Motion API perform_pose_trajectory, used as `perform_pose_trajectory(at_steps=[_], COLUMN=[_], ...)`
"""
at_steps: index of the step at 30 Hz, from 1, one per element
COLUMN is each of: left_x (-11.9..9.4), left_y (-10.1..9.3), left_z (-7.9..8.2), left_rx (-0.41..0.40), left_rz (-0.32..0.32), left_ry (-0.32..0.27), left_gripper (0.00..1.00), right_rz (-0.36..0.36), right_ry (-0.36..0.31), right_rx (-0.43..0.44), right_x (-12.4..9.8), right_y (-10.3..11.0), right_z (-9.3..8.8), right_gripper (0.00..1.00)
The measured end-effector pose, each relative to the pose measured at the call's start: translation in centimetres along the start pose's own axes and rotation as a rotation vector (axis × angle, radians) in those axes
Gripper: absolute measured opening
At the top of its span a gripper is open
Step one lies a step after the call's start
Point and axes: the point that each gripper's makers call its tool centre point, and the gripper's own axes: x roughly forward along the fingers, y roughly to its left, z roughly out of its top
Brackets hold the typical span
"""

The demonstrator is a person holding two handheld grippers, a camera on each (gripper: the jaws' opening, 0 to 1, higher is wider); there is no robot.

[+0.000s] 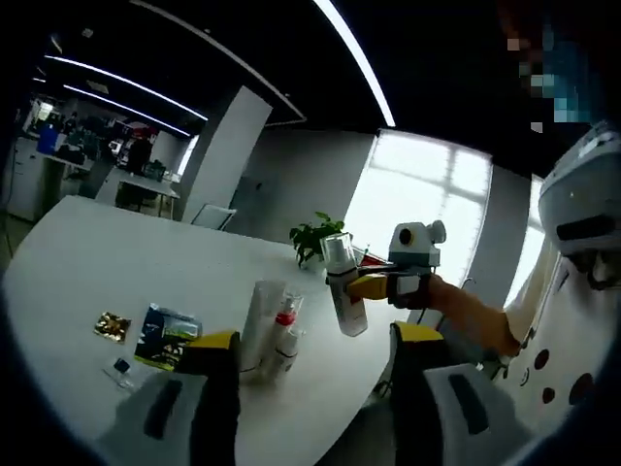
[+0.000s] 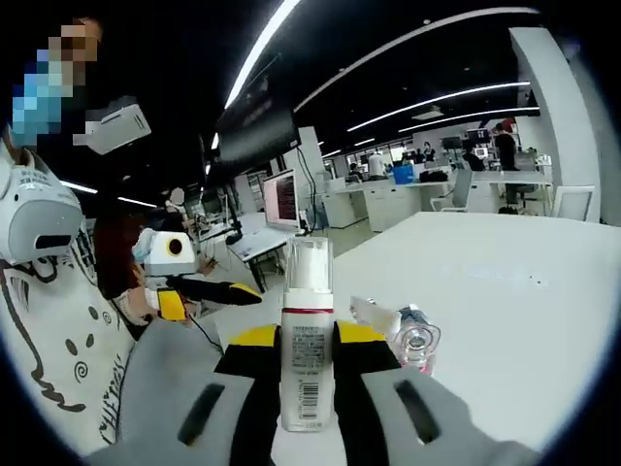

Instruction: Arrange the skincare products in the storage area until every visible bottle or jar stands upright without overlapping.

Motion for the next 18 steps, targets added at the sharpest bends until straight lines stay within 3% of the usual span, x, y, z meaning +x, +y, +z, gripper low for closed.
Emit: perform_pose_trajectory(at_steps=[8,18], left_x=[0.6,1.3], left_y=[-0.7,-1.0], left_z=[0.4,1.0], left_rx=[-0.01,-0.008], left_rz=[-0.045,-0.091], left_ry=[-0.026,-0.047], left_gripper=[0.51,0.44], right_rz=[0.136,0.255], right_ry=[-0.003,-0.007], right_rx=[-0.002,0.019], right_x=[2.6,3.7], right_y=[3.7,6.7], right_z=[-0.8,-1.8], right_gripper=[0.19,0.19])
